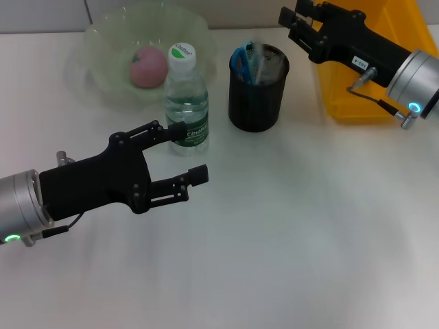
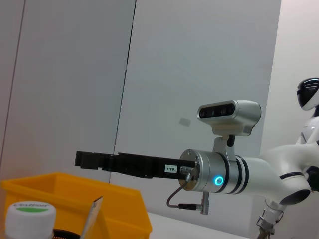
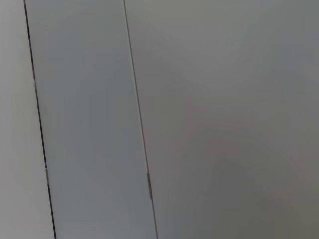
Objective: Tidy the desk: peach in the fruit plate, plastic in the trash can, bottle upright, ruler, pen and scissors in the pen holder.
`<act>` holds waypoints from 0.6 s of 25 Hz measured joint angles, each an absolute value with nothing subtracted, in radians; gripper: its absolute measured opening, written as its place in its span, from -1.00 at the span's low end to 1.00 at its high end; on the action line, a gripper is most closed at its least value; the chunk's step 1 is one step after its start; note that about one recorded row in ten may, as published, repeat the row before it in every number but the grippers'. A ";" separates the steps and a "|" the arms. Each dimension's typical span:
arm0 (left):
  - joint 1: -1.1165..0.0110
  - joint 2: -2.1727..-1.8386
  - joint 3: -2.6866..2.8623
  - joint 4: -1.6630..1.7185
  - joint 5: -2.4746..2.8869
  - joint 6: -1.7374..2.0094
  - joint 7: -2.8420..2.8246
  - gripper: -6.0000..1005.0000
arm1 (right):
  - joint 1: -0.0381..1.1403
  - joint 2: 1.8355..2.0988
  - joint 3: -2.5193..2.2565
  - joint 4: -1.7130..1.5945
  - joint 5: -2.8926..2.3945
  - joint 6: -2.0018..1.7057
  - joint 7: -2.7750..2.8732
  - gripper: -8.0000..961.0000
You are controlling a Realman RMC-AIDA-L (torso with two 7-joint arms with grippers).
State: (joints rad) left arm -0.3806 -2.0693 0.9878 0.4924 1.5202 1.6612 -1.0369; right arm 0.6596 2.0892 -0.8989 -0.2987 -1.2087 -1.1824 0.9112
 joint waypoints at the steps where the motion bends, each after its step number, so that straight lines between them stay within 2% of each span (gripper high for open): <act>1: -0.381 -2.069 0.988 0.492 1.520 1.661 -1.037 0.62 | 0.660 2.089 -0.899 -0.300 -1.209 -1.183 0.911 -0.22; 7: -0.380 -2.069 0.988 0.492 1.520 1.661 -1.037 0.62 | 0.621 2.085 -0.898 -0.361 -1.209 -1.233 0.948 -0.21; 15: -0.373 -2.068 0.977 0.492 1.520 1.666 -1.038 0.62 | 0.390 2.070 -0.792 -0.660 -1.215 -1.438 1.297 -0.15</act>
